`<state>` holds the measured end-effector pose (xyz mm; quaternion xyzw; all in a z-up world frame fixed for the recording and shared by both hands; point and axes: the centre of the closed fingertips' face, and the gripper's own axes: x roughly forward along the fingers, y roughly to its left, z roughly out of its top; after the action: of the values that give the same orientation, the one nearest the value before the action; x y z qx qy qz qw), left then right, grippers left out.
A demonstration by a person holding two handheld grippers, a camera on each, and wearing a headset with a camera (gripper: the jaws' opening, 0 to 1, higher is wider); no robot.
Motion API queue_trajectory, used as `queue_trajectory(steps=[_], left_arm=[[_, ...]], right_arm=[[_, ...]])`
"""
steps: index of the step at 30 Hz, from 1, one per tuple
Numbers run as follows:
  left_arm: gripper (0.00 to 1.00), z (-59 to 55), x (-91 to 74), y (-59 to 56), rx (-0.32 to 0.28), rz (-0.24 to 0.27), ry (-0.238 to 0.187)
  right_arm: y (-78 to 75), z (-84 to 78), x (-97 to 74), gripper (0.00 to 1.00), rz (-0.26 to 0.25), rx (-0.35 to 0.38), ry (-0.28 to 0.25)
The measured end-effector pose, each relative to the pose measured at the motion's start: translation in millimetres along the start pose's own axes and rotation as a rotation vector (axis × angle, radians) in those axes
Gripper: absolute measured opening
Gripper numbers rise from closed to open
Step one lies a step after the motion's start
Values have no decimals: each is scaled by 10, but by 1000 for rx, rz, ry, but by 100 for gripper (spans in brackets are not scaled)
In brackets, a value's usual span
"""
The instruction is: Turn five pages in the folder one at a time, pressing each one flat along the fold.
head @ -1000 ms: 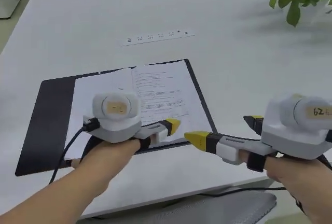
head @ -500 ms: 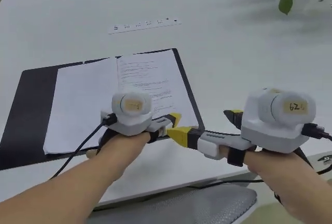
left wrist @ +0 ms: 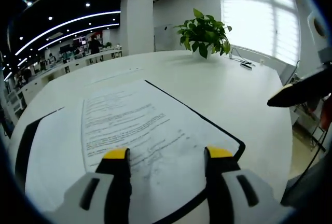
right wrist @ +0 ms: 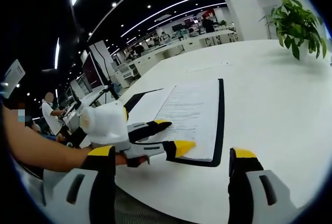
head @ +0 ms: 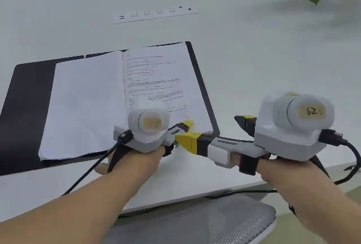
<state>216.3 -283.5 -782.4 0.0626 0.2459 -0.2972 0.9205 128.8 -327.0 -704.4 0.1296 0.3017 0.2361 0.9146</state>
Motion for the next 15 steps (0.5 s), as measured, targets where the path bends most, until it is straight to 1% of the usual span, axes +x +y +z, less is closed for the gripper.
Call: queue_trajectory(steps=[5,8,11,15], left_arm=[[55,-3,-16,5,15,-7,-35],[55,-4,-20,3,14,-9,-59],[53,0,-18,4,10,-11,-73],[51,0,-15,8,4,-13,-94]], right_arm=[[-1,-17,49,89,11,7,7],[-20,-41,77,89,13,13,19],[-53,-46,82,88,11,34,18],[-79,-62,88,88,4,38,24]])
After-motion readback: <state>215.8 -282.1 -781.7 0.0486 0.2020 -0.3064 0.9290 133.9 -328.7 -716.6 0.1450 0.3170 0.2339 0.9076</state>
